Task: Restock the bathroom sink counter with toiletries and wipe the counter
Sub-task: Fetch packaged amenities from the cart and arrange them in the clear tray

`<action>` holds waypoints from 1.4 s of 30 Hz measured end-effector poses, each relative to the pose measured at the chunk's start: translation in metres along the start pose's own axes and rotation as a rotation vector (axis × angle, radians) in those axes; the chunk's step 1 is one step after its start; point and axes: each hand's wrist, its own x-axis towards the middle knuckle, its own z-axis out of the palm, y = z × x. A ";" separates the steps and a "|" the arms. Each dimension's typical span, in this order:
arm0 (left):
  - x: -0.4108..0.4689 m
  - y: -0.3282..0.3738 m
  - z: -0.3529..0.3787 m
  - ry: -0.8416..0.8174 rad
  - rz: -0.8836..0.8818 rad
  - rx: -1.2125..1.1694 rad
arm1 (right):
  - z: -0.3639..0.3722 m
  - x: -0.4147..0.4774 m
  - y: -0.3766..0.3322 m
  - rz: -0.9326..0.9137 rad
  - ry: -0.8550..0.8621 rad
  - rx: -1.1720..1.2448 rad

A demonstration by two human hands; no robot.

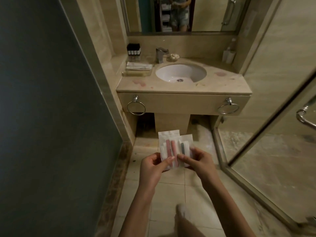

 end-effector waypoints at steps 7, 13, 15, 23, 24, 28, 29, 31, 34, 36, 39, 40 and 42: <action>0.083 0.026 0.008 0.096 -0.032 -0.053 | 0.007 0.103 -0.023 0.040 -0.103 0.012; 0.169 0.066 0.029 0.160 0.022 -0.057 | 0.000 0.202 -0.066 0.002 -0.162 0.050; 0.197 0.078 0.043 0.164 0.043 -0.058 | -0.008 0.233 -0.077 -0.012 -0.176 0.037; 0.278 0.099 0.084 0.226 0.035 -0.067 | -0.024 0.320 -0.098 0.011 -0.246 -0.037; 0.284 0.098 0.083 0.236 0.022 -0.064 | -0.023 0.327 -0.098 0.022 -0.251 -0.044; 0.308 0.094 0.076 0.274 -0.040 -0.069 | -0.014 0.355 -0.094 0.058 -0.290 -0.072; 0.314 0.094 0.074 0.283 -0.053 -0.072 | -0.011 0.363 -0.093 0.064 -0.302 -0.080; 0.328 0.095 0.067 0.301 -0.078 -0.079 | -0.002 0.379 -0.092 0.078 -0.321 -0.088; 0.353 0.097 0.056 0.321 -0.056 -0.081 | 0.011 0.403 -0.092 0.118 -0.316 -0.080; 0.375 0.098 0.049 0.321 -0.045 -0.064 | 0.020 0.422 -0.092 0.134 -0.289 -0.077; 0.414 0.104 0.035 0.297 -0.032 -0.018 | 0.037 0.457 -0.094 0.128 -0.269 -0.097; 0.429 0.108 0.028 0.295 -0.023 0.010 | 0.045 0.471 -0.096 0.123 -0.268 -0.101; 0.457 0.118 0.012 0.288 -0.016 0.011 | 0.063 0.498 -0.102 0.106 -0.282 -0.118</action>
